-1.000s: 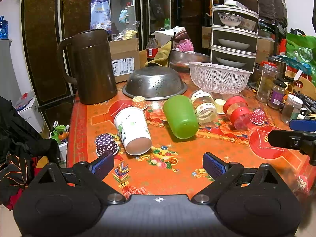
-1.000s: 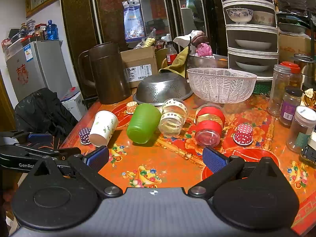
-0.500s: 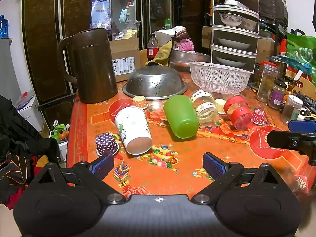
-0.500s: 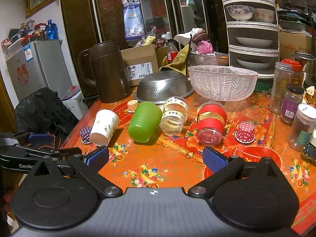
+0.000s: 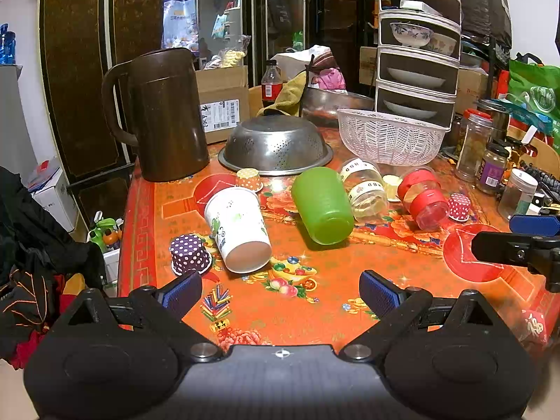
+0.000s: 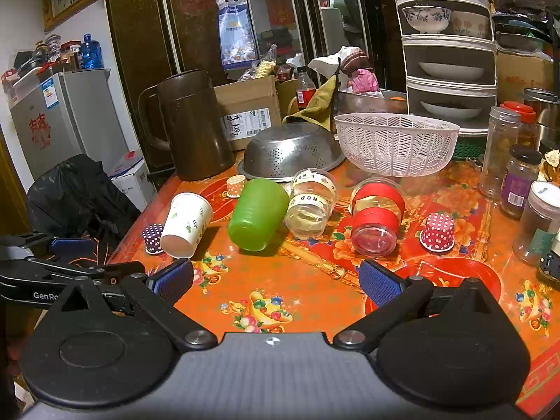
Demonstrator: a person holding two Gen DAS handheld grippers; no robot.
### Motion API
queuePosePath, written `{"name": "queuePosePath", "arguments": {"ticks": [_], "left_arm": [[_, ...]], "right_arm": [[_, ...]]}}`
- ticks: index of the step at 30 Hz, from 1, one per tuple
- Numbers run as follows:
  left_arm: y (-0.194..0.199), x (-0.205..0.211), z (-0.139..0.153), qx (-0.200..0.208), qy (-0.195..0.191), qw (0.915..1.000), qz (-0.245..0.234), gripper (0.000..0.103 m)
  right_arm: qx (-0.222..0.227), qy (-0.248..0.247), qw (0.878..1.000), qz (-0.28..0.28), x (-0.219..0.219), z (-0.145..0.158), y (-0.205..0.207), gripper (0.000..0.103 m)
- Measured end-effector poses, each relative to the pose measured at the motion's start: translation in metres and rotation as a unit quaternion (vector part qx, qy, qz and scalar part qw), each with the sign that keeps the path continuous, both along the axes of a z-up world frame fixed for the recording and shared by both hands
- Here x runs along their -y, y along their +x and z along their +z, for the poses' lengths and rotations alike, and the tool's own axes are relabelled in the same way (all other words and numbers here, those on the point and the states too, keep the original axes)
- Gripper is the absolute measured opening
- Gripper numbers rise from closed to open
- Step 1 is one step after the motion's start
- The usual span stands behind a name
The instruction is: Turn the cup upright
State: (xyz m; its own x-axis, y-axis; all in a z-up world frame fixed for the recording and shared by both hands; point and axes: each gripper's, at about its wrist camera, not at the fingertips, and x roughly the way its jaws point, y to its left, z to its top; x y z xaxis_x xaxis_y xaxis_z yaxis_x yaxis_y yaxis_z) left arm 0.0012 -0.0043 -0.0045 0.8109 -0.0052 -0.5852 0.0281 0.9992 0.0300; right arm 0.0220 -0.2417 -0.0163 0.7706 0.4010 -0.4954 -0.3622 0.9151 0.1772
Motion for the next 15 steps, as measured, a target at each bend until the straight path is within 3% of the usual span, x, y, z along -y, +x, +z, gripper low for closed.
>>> {"name": "queuePosePath", "arguments": {"ticks": [15], "left_arm": [[0.002,-0.0023,-0.0033,-0.003,-0.003,1.0,-0.002,0.098]], "right_arm": [[-0.021,0.01,1.0,0.002,0.0005,-0.002,0.0065,0.102]]}}
